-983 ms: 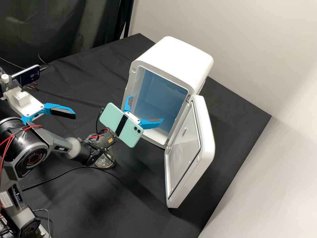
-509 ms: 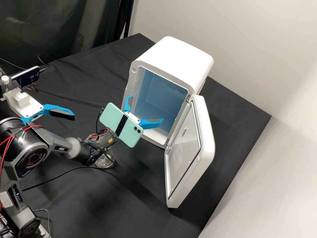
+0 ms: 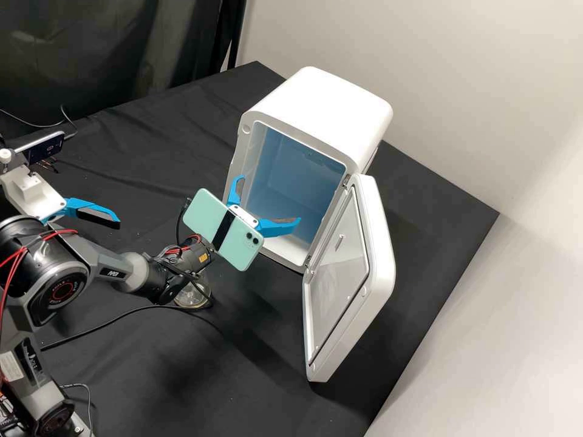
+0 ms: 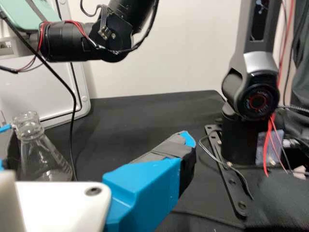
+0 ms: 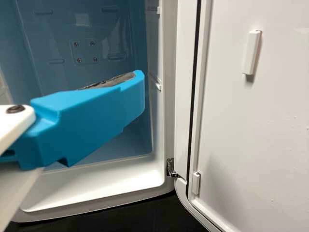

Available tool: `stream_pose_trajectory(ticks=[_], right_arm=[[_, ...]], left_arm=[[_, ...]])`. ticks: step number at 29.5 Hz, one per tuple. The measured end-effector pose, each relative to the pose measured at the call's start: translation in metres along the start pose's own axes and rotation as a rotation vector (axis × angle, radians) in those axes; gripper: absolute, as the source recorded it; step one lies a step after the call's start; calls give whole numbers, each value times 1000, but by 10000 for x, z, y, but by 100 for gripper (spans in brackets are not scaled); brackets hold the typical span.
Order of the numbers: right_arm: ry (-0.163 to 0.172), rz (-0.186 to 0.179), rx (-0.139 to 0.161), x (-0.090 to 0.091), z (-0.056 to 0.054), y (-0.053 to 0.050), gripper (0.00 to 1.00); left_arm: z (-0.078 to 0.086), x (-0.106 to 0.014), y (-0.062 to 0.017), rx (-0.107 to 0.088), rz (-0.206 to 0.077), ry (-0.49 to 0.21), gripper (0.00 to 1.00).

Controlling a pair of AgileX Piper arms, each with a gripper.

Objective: Place the flask in the incubator

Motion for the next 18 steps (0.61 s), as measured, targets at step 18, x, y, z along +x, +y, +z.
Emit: stream_pose_trajectory(ticks=[18], right_arm=[[0, 0, 0, 0, 0, 0, 100]], left_arm=[[-321, -184, -114, -26, -13, 83, 100]])
